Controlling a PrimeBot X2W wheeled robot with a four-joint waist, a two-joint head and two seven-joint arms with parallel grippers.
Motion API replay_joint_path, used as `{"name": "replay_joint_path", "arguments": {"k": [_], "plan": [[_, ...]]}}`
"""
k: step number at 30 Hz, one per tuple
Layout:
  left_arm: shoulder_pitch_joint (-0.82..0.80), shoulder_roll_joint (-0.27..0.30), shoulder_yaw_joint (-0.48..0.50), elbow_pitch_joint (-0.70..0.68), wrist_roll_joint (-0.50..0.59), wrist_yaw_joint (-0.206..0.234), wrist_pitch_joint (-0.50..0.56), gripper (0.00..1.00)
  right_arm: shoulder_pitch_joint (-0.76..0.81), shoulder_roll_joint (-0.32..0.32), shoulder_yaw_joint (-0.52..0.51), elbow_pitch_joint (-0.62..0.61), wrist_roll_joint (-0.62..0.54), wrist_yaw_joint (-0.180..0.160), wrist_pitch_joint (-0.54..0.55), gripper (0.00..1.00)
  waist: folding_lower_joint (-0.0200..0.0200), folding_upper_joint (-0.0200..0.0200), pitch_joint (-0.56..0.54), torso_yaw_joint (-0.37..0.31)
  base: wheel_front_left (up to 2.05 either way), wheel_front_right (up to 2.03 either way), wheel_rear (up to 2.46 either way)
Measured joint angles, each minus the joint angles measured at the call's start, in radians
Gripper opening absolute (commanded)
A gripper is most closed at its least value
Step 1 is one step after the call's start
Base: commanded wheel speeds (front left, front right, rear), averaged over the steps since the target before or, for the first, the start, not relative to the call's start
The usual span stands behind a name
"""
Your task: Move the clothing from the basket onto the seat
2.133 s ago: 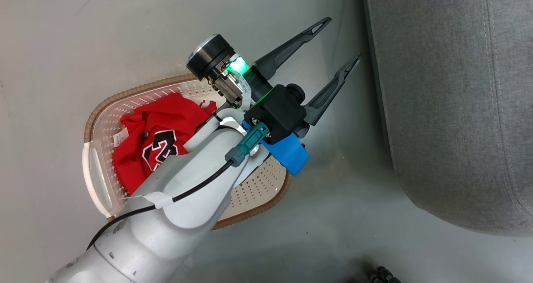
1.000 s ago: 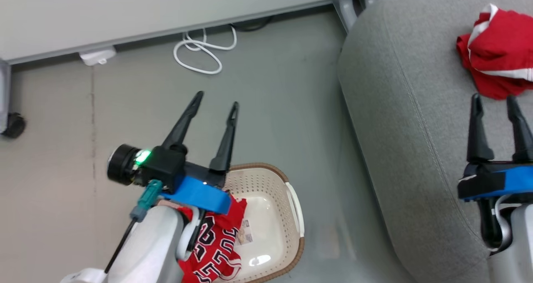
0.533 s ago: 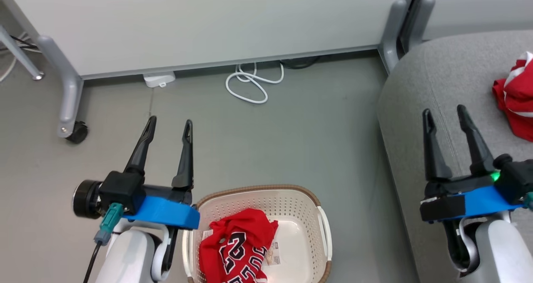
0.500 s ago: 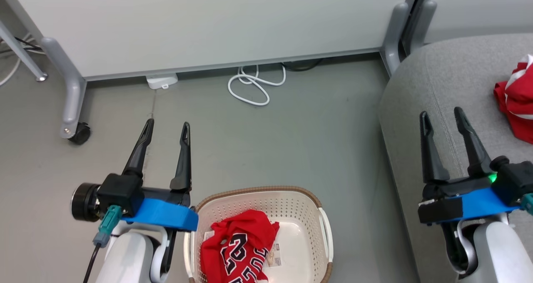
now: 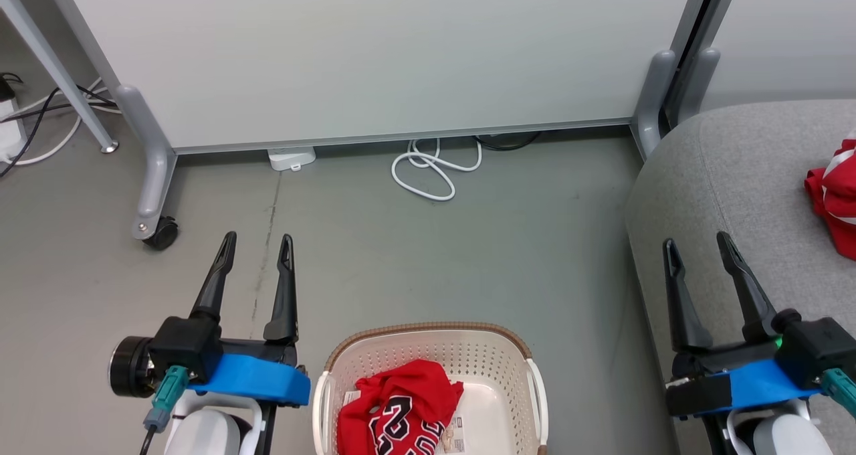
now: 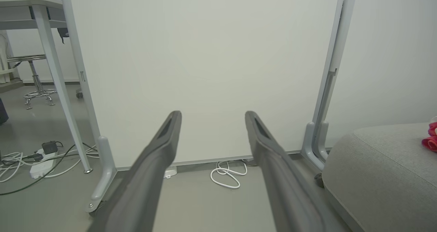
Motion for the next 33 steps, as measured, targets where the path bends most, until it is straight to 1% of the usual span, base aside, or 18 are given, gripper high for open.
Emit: {"name": "replay_joint_path", "arguments": {"k": [10, 33], "plan": [[0.035, -0.016, 0.020, -0.002, 0.012, -0.010, 0.000, 1.00, 0.056, 0.020, -0.033, -0.015, -0.014, 0.000, 0.000, 1.00, 0.0001, 0.0000, -0.030, 0.002, 0.00, 0.00, 0.00], [0.042, -0.027, 0.041, 0.003, 0.027, -0.025, 0.000, 1.00, 0.071, 0.029, -0.040, -0.014, -0.017, 0.000, 0.000, 1.00, 0.0001, 0.0000, -0.040, 0.003, 0.00, 0.00, 0.00]]}}
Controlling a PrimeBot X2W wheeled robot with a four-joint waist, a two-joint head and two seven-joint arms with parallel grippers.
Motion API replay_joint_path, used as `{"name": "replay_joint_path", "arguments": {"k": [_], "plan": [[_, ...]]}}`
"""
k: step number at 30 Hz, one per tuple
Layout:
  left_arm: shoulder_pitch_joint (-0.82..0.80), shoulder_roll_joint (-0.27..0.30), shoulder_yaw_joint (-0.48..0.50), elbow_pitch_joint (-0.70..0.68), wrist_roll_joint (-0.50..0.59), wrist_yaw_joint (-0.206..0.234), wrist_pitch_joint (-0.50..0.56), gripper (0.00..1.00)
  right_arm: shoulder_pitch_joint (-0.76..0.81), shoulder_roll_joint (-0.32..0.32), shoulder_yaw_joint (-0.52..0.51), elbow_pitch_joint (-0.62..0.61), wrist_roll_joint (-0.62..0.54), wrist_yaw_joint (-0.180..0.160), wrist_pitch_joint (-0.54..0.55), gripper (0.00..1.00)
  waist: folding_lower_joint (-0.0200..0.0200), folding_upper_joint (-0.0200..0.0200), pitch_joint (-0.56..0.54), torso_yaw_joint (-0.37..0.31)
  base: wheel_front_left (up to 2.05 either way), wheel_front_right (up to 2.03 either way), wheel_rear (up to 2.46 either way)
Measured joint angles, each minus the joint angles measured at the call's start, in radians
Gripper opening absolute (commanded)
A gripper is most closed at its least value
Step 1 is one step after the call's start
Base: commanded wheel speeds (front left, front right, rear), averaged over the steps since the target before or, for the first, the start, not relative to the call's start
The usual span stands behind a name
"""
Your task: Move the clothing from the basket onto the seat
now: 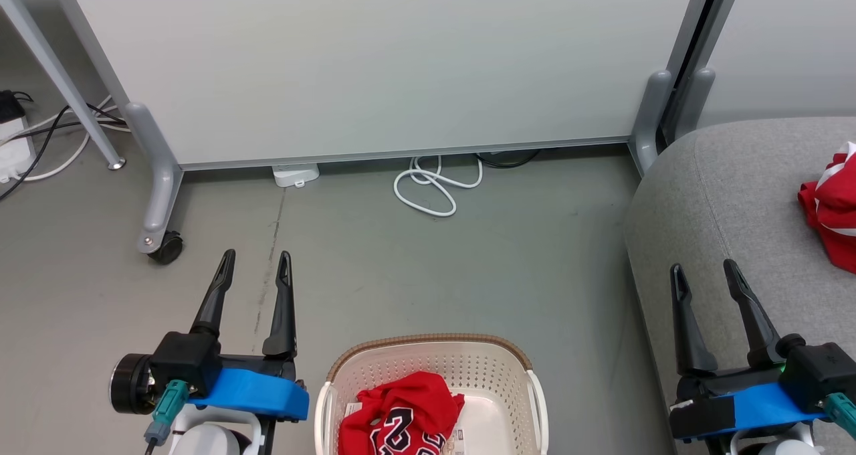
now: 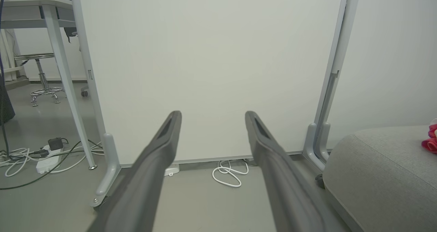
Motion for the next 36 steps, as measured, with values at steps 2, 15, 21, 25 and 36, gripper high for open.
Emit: {"name": "replay_joint_path", "arguments": {"k": [2, 15, 21, 25, 36], "plan": [[0.000, 0.000, 0.001, 0.000, 0.000, -0.002, 0.000, 1.00, 0.000, 0.000, 0.000, 0.002, 0.002, 0.000, 0.000, 1.00, 0.0000, 0.0000, 0.000, 0.000, 0.00, 0.00, 0.00], [-0.066, 0.006, -0.051, 0.063, 0.036, -0.015, 0.000, 1.00, -0.003, 0.000, -0.002, 0.001, 0.004, 0.000, 0.000, 1.00, 0.0000, 0.0000, 0.022, 0.002, 0.00, 0.00, 0.00], [-0.168, 0.031, -0.145, 0.163, 0.054, -0.021, 0.000, 1.00, -0.038, 0.001, 0.002, -0.015, -0.001, 0.000, 0.000, 1.00, 0.0000, 0.0000, 0.071, -0.003, 0.00, 0.00, 0.00], [-0.243, 0.042, -0.228, 0.242, 0.052, -0.022, 0.000, 1.00, -0.077, -0.004, 0.006, -0.028, -0.006, 0.000, 0.000, 1.00, 0.0001, 0.0000, 0.121, -0.011, 0.00, 0.00, 0.00], [-0.450, 0.080, -0.503, 0.516, 0.008, -0.026, 0.000, 1.00, -0.197, -0.040, 0.019, -0.062, -0.007, 0.000, 0.000, 1.00, 0.0002, 0.0000, 0.305, -0.048, 0.00, 0.00, 0.00]]}}
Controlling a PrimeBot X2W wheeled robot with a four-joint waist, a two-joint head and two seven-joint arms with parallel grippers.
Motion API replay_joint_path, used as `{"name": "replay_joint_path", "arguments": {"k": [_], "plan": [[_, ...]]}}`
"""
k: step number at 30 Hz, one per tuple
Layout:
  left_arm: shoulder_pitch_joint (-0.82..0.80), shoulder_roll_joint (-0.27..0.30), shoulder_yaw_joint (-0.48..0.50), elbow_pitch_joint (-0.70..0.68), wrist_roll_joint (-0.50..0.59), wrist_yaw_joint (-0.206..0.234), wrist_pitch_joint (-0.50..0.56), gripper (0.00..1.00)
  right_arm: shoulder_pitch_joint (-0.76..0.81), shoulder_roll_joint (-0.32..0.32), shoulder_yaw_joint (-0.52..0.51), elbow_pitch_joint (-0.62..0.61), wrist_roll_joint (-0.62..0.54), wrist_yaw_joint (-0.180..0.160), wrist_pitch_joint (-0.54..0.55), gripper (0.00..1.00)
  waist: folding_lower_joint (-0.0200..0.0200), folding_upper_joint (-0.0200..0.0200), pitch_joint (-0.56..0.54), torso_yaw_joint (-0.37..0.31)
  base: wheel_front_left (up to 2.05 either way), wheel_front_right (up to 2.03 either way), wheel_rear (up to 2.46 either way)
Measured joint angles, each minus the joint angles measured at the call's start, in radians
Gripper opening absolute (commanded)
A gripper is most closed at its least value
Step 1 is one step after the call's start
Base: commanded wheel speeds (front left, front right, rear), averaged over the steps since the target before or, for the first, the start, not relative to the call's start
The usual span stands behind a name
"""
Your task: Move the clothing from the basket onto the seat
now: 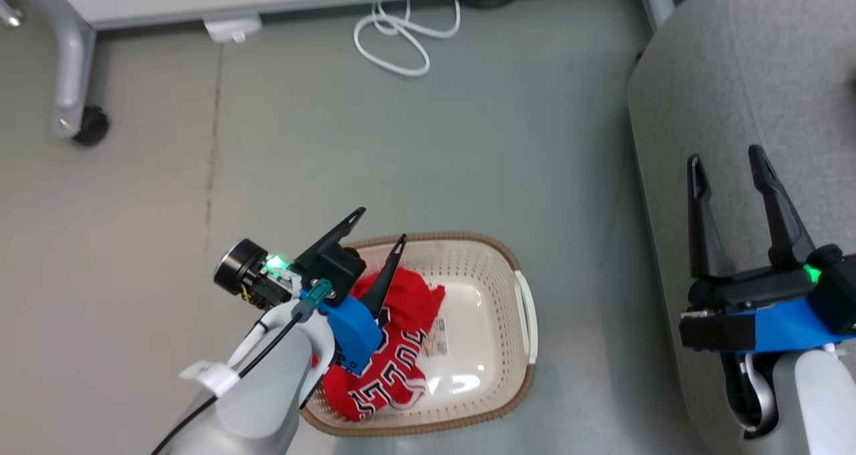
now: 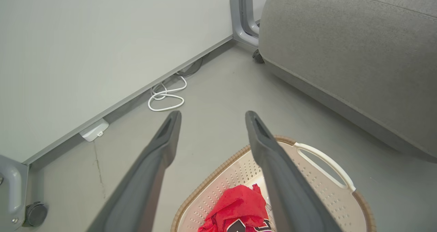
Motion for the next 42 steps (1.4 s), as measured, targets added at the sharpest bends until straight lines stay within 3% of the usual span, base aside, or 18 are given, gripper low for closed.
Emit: {"name": "replay_joint_path", "arguments": {"k": [17, 21, 33, 42], "plan": [[-0.268, -0.030, -0.351, 0.397, -0.093, 0.000, 0.006, 1.00, -0.135, -0.029, 0.010, -0.070, -0.007, 0.000, 0.000, 1.00, 0.0000, 0.0000, 0.299, -0.055, 0.00, 0.00, 0.00], [-0.317, -0.039, -0.412, 0.459, -0.114, 0.000, 0.053, 1.00, -0.154, -0.032, 0.004, -0.090, -0.007, 0.000, 0.000, 1.00, 0.0000, -0.0001, 0.366, -0.062, 0.00, 0.00, 0.00], [-0.408, -0.004, -0.575, 0.518, -0.143, 0.000, 0.214, 1.00, -0.192, -0.029, -0.007, -0.135, -0.011, 0.000, 0.000, 1.00, 0.0000, 0.0000, 0.540, -0.094, 0.00, 0.00, 0.00], [-0.489, 0.026, -0.602, 0.531, -0.177, 0.000, 0.290, 1.00, -0.197, -0.028, -0.013, -0.174, -0.022, 0.000, 0.000, 1.00, -0.0001, 0.0000, 0.629, -0.111, 0.00, 0.00, 0.00]]}}
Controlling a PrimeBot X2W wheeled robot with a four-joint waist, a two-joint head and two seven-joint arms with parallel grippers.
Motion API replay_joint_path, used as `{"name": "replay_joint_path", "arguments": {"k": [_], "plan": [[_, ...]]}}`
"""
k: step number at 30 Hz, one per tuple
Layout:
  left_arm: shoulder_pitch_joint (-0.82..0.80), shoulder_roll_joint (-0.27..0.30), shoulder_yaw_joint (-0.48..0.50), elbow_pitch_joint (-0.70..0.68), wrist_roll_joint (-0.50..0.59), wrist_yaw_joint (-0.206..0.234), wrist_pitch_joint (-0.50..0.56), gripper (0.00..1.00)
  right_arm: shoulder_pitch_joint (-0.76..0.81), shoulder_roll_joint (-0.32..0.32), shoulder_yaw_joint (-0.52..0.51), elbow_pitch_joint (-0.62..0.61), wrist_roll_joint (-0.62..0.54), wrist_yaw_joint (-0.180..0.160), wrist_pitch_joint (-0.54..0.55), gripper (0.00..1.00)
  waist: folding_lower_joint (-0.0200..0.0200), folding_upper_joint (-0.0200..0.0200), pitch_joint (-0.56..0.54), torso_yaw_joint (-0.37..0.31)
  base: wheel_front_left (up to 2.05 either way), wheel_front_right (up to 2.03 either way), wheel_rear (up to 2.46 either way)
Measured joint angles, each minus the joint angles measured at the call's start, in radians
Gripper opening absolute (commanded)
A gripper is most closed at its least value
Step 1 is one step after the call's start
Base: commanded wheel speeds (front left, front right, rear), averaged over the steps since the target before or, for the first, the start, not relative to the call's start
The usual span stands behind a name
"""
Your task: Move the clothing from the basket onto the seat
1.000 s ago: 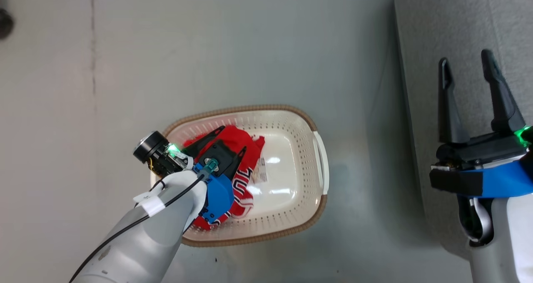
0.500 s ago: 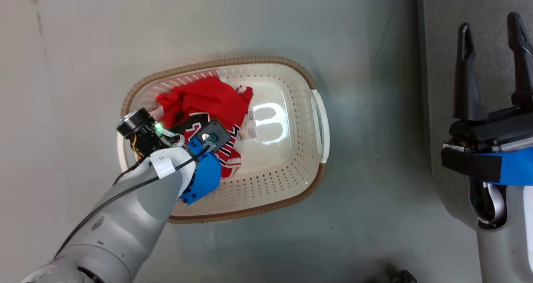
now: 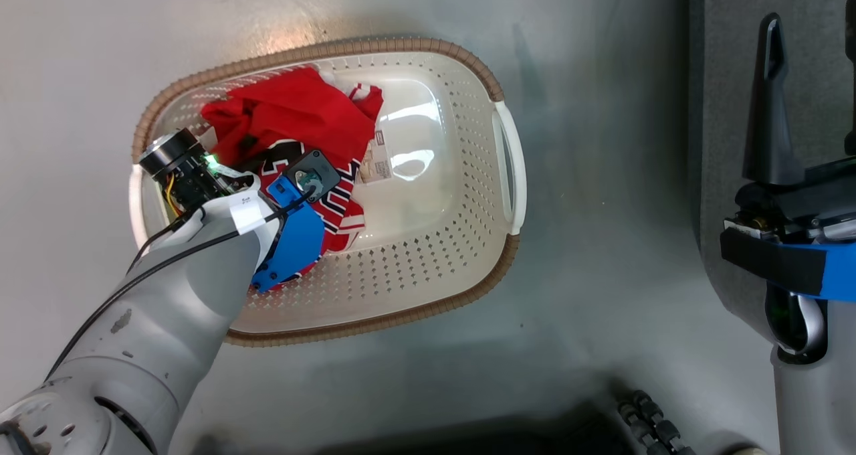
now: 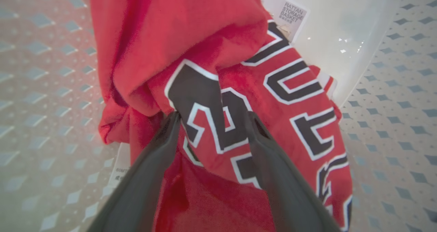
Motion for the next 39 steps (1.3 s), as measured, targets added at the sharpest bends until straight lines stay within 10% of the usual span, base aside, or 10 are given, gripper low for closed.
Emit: {"name": "replay_joint_path", "arguments": {"k": [16, 17, 18, 19, 39], "plan": [[-0.053, -0.003, -0.013, 0.004, -0.016, 0.018, 0.026, 1.00, 0.003, 0.003, -0.002, -0.048, -0.010, 0.000, 0.000, 1.00, -0.0001, 0.0000, 0.110, -0.018, 0.00, 0.00, 0.00], [-0.054, -0.003, -0.016, 0.004, -0.016, 0.019, 0.033, 0.88, 0.004, 0.003, -0.003, -0.049, -0.010, 0.000, 0.000, 1.00, -0.0001, 0.0000, 0.114, -0.019, 0.00, 0.00, 0.00], [-0.054, -0.005, -0.019, 0.004, -0.013, 0.019, 0.033, 0.24, 0.004, 0.003, -0.003, -0.051, -0.010, 0.000, 0.000, 1.00, -0.0001, 0.0000, 0.116, -0.019, 0.00, 0.00, 0.00], [-0.056, -0.006, -0.023, 0.005, -0.007, 0.019, 0.033, 0.00, 0.004, 0.004, -0.003, -0.052, -0.011, 0.000, 0.000, 1.00, -0.0001, 0.0000, 0.117, -0.019, 0.00, 0.00, 0.00], [-0.069, -0.055, 0.031, 0.007, -0.107, 0.013, -0.131, 0.00, -0.016, 0.012, 0.000, 0.007, -0.004, 0.000, 0.000, 1.00, -0.0002, 0.0000, -0.015, 0.012, 0.00, 0.00, 0.00]]}}
